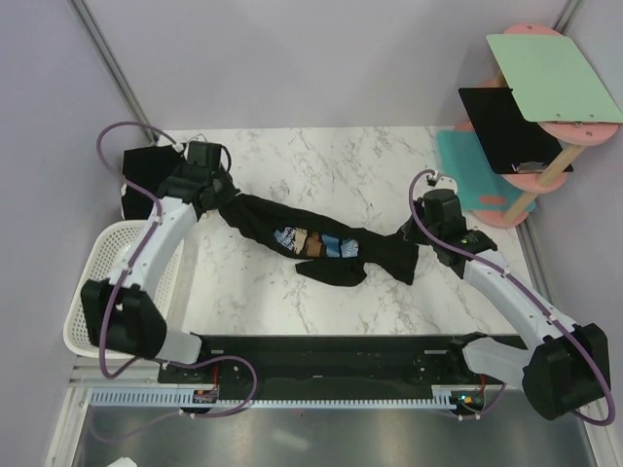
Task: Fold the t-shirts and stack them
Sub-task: Flatten out the tshirt
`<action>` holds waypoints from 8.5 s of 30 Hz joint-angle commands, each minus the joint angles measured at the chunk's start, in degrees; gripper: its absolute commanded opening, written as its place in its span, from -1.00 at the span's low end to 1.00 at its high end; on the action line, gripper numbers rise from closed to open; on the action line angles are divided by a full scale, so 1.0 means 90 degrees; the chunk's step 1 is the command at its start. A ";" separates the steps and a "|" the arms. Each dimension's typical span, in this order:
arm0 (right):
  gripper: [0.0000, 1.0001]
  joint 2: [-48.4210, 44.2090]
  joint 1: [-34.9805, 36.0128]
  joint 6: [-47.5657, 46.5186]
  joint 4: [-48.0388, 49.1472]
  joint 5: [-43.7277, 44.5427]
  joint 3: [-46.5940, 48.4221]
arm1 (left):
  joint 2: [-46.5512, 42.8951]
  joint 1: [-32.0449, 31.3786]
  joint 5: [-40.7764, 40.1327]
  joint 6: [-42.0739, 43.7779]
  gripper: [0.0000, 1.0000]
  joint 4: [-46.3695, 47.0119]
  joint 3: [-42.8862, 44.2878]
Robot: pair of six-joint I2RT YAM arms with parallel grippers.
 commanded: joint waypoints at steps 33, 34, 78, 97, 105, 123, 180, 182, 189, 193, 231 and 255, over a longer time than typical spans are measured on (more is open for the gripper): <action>-1.00 0.0220 -0.0092 0.0000 0.0410 -0.0104 -0.0252 | -0.1096 0.0023 0.0082 -0.0284 0.43 0.0028 -0.3027; -1.00 0.0239 -0.0082 0.0000 0.0410 -0.0104 -0.0252 | -0.1057 0.0023 0.0121 -0.0303 0.39 0.0076 -0.3047; -1.00 -0.0229 -0.0658 -0.0888 -0.0400 0.0296 0.3966 | -0.2111 0.0297 -0.0709 0.1162 -0.96 -0.1036 0.2256; -1.00 -0.1176 -0.0668 -0.1123 -0.0918 0.0667 0.3410 | -0.3713 0.0297 0.0307 0.0810 -0.96 -0.1280 0.0234; -1.00 -0.0807 -0.0658 -0.1123 -0.0802 0.0736 0.3030 | -0.3021 0.0297 0.0356 0.0761 -0.96 -0.0901 -0.0166; -1.00 0.1743 -0.0854 -0.0849 0.0751 -0.0006 0.2755 | 0.1649 0.0492 0.0405 0.0644 0.99 -0.0480 0.1885; -1.00 0.1460 -0.0922 -0.0439 0.0810 -0.0797 0.2023 | -0.0812 0.0395 0.0620 -0.0587 -0.96 0.1112 -0.2745; -1.00 0.1383 -0.0912 -0.0449 0.0800 -0.0788 0.2023 | -0.1035 0.0395 0.0523 -0.0441 -0.96 0.1112 -0.2541; -1.00 0.0885 -0.0922 -0.0605 0.0527 -0.0710 0.2345 | -0.1778 0.0395 0.0278 0.0233 -0.96 0.0566 -0.0989; -1.00 0.0416 -0.0912 -0.0722 0.0342 -0.0700 0.2608 | -0.2149 0.0395 0.0132 0.0682 -0.96 0.0088 0.0328; -1.00 -0.1218 -0.0912 -0.1288 -0.0949 -0.0466 0.6438 | -0.2923 0.0375 0.0552 0.1396 -0.96 -0.2667 0.4837; -1.00 0.7503 -0.1234 -0.1133 0.0381 -0.0983 0.9293 | 0.3287 0.1264 0.0385 0.0487 -0.96 -0.0148 0.3445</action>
